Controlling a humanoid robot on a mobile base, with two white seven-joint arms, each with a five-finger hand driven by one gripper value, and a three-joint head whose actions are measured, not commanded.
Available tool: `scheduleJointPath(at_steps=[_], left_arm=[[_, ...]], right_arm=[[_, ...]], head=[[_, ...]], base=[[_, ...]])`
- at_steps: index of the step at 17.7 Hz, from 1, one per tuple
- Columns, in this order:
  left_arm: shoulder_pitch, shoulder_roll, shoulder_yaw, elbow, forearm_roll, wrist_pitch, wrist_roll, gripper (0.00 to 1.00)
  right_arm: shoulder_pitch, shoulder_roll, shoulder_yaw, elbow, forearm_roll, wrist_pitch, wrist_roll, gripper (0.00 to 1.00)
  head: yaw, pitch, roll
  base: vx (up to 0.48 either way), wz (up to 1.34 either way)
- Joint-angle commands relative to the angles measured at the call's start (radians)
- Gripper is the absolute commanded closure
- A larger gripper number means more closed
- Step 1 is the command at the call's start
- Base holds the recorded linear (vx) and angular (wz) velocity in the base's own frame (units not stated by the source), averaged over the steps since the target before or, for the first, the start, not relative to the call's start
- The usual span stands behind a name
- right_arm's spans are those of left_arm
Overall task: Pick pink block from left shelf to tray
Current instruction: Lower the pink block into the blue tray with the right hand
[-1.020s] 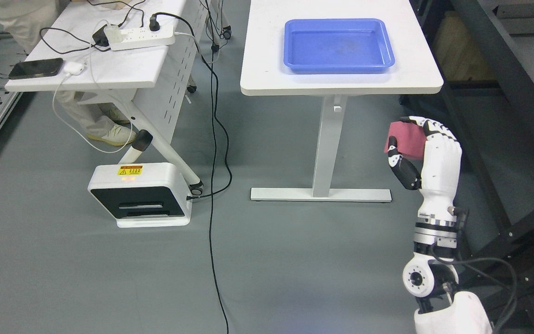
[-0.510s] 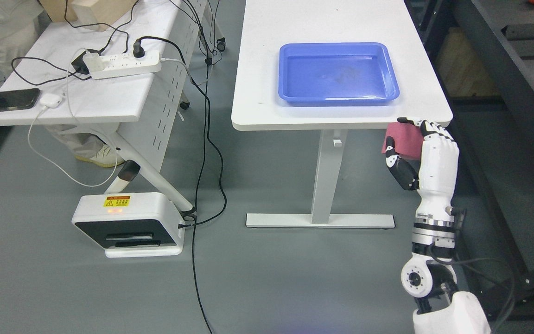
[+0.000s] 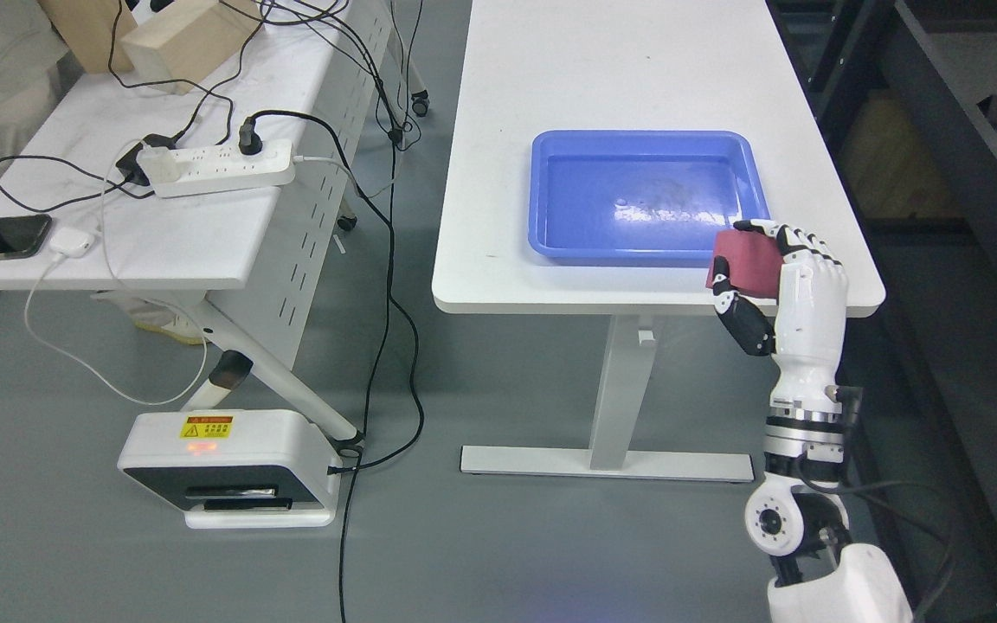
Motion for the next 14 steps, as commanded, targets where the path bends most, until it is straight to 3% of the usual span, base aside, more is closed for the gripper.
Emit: scheduleJointPath(at_steps=[1, 14], left_arm=[[0.020, 0.017, 0.000, -0.017, 0.000, 0.000, 0.000, 0.00], [0.020, 0.017, 0.000, -0.017, 0.000, 0.000, 0.000, 0.00]], right_arm=[[0.023, -0.017, 0.017, 0.000, 0.001, -0.002, 0.006, 0.94], [0.020, -0.017, 0.126, 0.023, 0.225, -0.031, 0.074, 0.94]], head=[[0.0000, 0.000, 0.000], [0.0000, 0.000, 0.000]], base=[[0.242, 0.02], [0.194, -0.01]])
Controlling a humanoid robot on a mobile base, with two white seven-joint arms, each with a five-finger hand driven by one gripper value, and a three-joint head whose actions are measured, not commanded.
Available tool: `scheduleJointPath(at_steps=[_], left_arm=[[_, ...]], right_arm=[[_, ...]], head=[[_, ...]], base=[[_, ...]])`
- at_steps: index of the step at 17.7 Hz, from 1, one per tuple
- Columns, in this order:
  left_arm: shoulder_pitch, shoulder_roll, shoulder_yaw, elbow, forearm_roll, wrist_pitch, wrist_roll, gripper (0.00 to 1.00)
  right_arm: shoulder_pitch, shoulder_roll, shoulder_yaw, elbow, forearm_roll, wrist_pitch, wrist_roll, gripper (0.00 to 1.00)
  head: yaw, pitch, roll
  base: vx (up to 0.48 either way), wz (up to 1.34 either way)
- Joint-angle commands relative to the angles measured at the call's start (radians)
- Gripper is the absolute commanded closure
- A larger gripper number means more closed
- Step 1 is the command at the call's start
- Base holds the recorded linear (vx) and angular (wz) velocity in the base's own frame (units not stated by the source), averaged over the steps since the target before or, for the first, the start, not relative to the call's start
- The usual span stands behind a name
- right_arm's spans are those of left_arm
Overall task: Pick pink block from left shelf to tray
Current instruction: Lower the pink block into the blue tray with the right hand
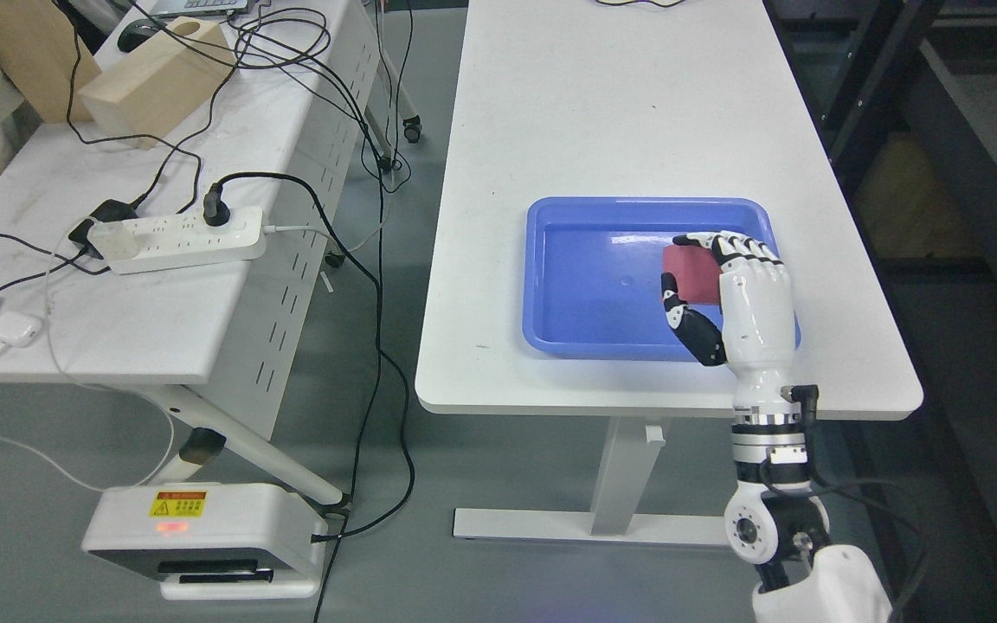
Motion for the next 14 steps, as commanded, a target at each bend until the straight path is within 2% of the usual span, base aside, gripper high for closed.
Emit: scheduleJointPath(at_steps=[1, 6, 14], left_arm=[[0.020, 0.017, 0.000, -0.017, 0.000, 0.000, 0.000, 0.00], [0.020, 0.017, 0.000, -0.017, 0.000, 0.000, 0.000, 0.00], [0.020, 0.017, 0.000, -0.017, 0.000, 0.000, 0.000, 0.00]], right_arm=[[0.020, -0.017, 0.069, 0.018, 0.100, 0.002, 0.014, 0.94], [0.023, -0.017, 0.100, 0.040, 0.114, 0.002, 0.070, 0.93], [0.021, -0.017, 0.123, 0.089, 0.101, 0.003, 0.132, 0.79]], head=[[0.0000, 0.000, 0.000], [0.0000, 0.000, 0.000], [0.0000, 0.000, 0.000]], base=[[0.130, -0.02], [0.107, -0.03], [0.084, -0.05]])
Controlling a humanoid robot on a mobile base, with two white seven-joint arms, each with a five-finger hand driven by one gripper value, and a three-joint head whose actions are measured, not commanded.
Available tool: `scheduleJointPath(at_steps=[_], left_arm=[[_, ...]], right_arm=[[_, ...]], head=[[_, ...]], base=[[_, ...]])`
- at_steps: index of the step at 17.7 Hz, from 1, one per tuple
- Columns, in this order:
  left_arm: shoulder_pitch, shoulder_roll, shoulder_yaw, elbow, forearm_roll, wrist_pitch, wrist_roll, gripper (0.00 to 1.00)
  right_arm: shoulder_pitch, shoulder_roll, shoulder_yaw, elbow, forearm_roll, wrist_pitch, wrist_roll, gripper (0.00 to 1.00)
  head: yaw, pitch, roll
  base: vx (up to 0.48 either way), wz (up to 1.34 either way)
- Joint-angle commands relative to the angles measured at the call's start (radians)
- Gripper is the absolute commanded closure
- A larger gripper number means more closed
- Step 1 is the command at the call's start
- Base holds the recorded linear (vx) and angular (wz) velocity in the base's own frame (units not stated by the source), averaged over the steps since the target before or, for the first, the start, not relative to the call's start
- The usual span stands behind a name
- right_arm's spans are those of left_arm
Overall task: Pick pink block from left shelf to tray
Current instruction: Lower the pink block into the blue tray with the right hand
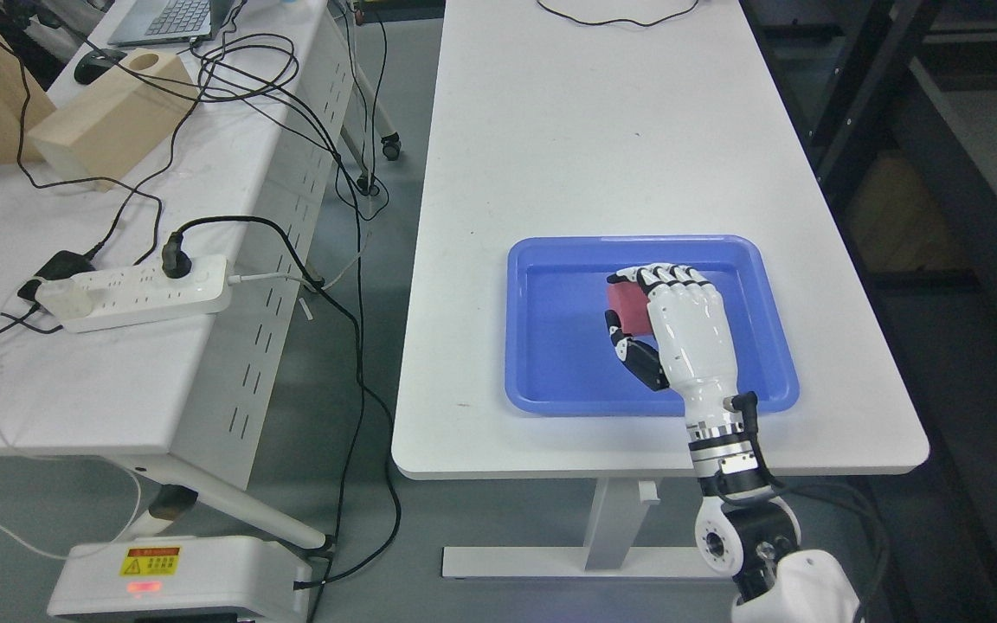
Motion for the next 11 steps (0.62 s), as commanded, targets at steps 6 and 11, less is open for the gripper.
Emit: scheduleJointPath(at_steps=[6, 11], left_arm=[[0.020, 0.017, 0.000, -0.017, 0.000, 0.000, 0.000, 0.00], [0.020, 0.017, 0.000, -0.017, 0.000, 0.000, 0.000, 0.00]], right_arm=[[0.021, -0.017, 0.048, 0.055, 0.000, 0.011, 0.129, 0.59], [0.021, -0.017, 0.038, 0.054, -0.101, 0.023, 0.144, 0.46]], head=[[0.0000, 0.000, 0.000], [0.0000, 0.000, 0.000]], base=[[0.078, -0.03], [0.058, 0.00]])
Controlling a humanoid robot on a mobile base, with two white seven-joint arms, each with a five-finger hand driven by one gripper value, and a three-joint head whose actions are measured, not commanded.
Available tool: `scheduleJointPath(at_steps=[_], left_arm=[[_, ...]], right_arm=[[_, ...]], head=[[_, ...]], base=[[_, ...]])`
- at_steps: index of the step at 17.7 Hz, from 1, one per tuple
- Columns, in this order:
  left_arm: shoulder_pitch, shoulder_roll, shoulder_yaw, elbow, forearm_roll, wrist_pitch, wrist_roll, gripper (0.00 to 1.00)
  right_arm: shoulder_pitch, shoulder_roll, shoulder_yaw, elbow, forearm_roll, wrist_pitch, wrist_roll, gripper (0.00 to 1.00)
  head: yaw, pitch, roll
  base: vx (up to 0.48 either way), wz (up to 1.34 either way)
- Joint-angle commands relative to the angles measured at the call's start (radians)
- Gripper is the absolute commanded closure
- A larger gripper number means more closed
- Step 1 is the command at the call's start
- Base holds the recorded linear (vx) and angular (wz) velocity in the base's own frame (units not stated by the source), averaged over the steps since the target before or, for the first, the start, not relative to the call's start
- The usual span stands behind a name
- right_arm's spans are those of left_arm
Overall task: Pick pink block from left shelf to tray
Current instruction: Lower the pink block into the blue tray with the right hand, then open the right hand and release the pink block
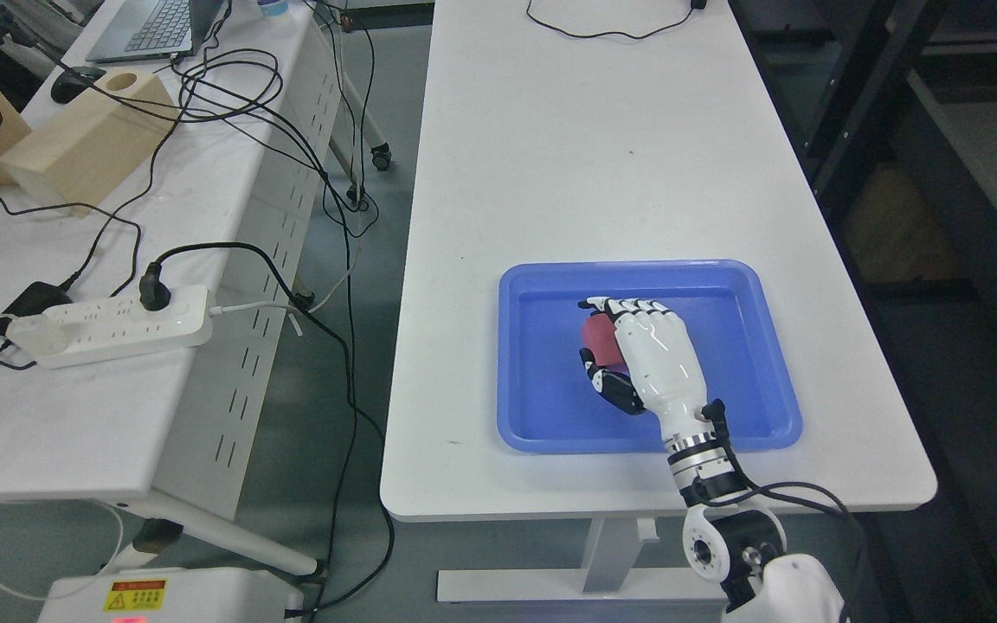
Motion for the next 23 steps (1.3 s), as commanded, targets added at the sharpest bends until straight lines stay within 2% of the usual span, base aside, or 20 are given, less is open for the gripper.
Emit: scheduleJointPath(at_steps=[1, 6, 10, 12, 15, 19, 23], left_arm=[[0.020, 0.017, 0.000, -0.017, 0.000, 0.000, 0.000, 0.00], [0.020, 0.017, 0.000, -0.017, 0.000, 0.000, 0.000, 0.00], [0.020, 0.017, 0.000, -0.017, 0.000, 0.000, 0.000, 0.00], [0.020, 0.017, 0.000, -0.017, 0.000, 0.000, 0.000, 0.00], [0.020, 0.017, 0.000, -0.017, 0.000, 0.000, 0.000, 0.00], [0.020, 0.017, 0.000, -0.017, 0.000, 0.000, 0.000, 0.00], [0.020, 0.017, 0.000, -0.017, 0.000, 0.000, 0.000, 0.00]], right_arm=[[0.023, -0.017, 0.003, 0.012, -0.081, 0.004, 0.010, 0.43], [0.025, -0.017, -0.024, 0.006, -0.168, 0.002, 0.005, 0.27], [0.028, -0.017, -0.058, -0.003, -0.232, -0.004, -0.003, 0.22], [0.034, -0.017, -0.087, -0.023, -0.313, -0.017, -0.004, 0.19], [0.051, -0.017, -0.133, -0.037, -0.461, -0.100, -0.003, 0.14], [0.060, -0.017, -0.194, -0.040, -0.614, -0.158, -0.003, 0.12], [0.069, -0.017, -0.233, -0.055, -0.671, -0.232, -0.006, 0.11]], head=[[0.0000, 0.000, 0.000], [0.0000, 0.000, 0.000], [0.0000, 0.000, 0.000], [0.0000, 0.000, 0.000], [0.0000, 0.000, 0.000], [0.0000, 0.000, 0.000], [0.0000, 0.000, 0.000]], base=[[0.052, 0.00], [0.035, 0.00], [0.018, 0.00], [0.000, 0.00], [0.000, 0.00], [0.000, 0.00], [-0.011, 0.00]])
